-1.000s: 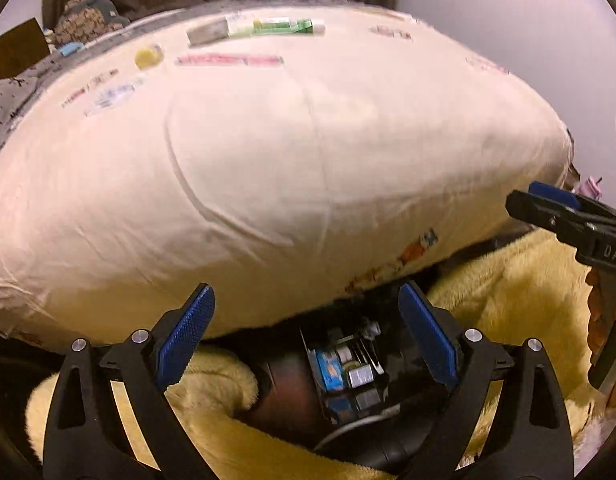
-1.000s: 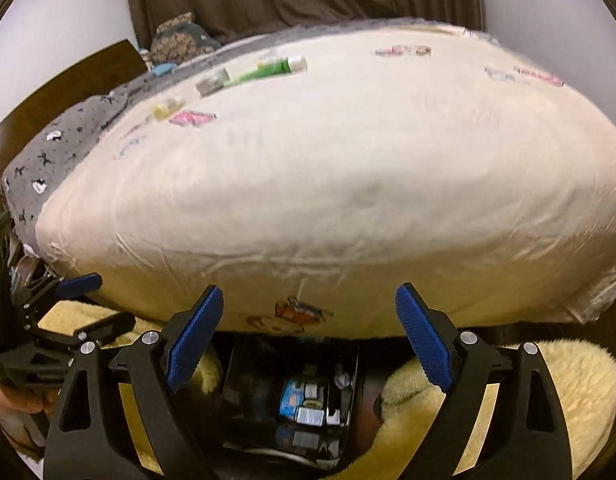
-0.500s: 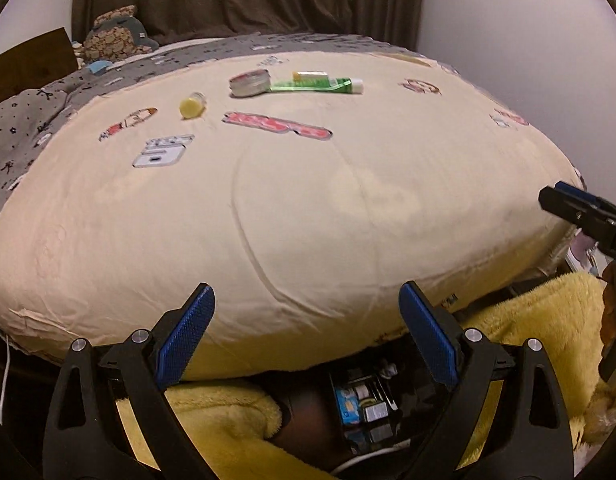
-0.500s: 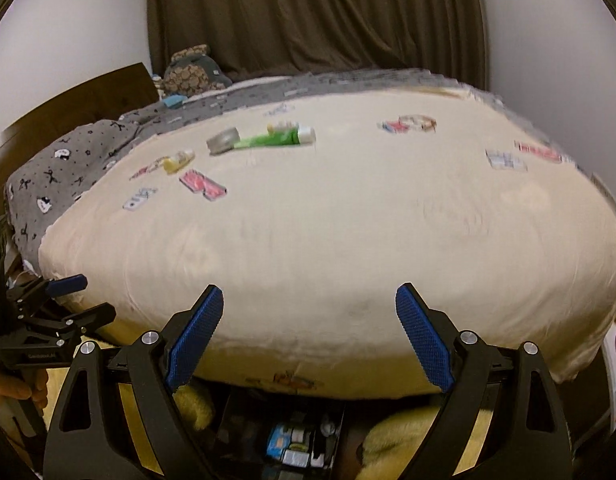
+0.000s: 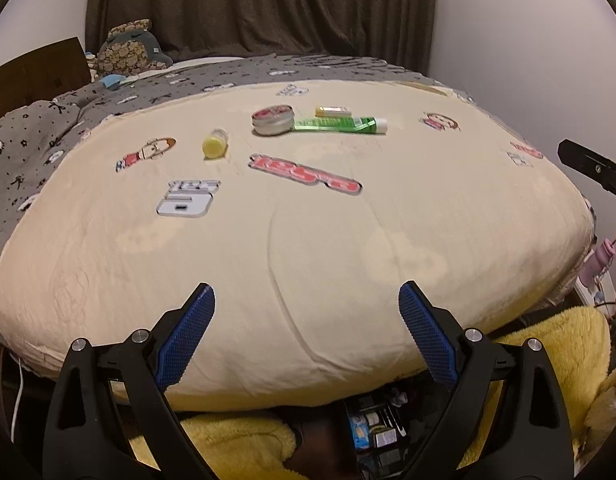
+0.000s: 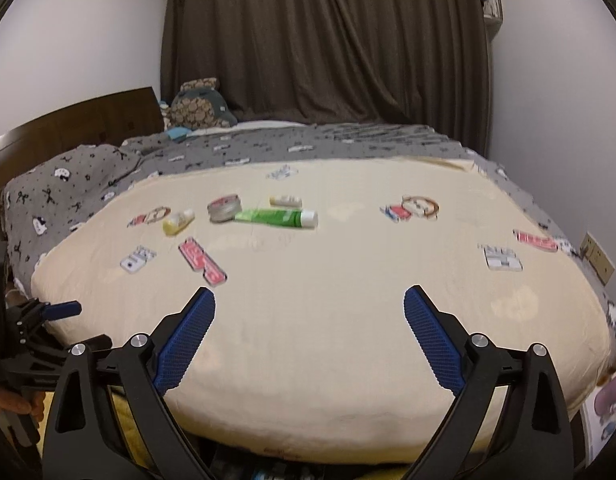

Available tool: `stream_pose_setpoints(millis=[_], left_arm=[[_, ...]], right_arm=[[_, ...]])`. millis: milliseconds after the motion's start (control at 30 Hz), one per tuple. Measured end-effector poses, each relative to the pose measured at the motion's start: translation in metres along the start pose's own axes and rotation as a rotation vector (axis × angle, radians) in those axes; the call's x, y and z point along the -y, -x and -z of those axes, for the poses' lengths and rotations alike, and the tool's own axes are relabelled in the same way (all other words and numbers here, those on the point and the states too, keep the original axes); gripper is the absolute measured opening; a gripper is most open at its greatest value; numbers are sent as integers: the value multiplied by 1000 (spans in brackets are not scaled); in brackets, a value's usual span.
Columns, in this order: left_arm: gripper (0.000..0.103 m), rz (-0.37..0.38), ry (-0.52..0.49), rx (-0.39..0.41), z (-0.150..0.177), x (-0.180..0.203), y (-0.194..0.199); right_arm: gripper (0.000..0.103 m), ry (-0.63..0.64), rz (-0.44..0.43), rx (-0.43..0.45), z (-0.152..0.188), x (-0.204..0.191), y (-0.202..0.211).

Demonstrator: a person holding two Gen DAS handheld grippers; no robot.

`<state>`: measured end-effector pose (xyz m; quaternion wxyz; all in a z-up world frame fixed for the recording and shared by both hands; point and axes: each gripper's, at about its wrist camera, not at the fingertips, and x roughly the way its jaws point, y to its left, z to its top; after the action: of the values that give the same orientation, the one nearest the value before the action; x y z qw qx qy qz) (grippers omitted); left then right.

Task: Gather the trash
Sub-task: 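Raise both open tools back over the bed toward the remaining items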

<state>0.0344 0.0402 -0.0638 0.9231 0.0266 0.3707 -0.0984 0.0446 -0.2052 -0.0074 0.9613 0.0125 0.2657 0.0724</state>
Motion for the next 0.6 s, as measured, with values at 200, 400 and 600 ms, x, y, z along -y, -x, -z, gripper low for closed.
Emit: stream_pose_setpoints(millis=[200, 400, 600], left_arm=[[91, -15, 16, 23, -25, -12, -7], [93, -46, 36, 16, -42, -26, -29], [93, -79, 68, 1, -59, -47, -60]], right_arm=[[97, 6, 24, -4, -14, 3, -19], [97, 0, 43, -39, -29, 10, -53], [97, -12, 31, -91, -41, 9, -101]])
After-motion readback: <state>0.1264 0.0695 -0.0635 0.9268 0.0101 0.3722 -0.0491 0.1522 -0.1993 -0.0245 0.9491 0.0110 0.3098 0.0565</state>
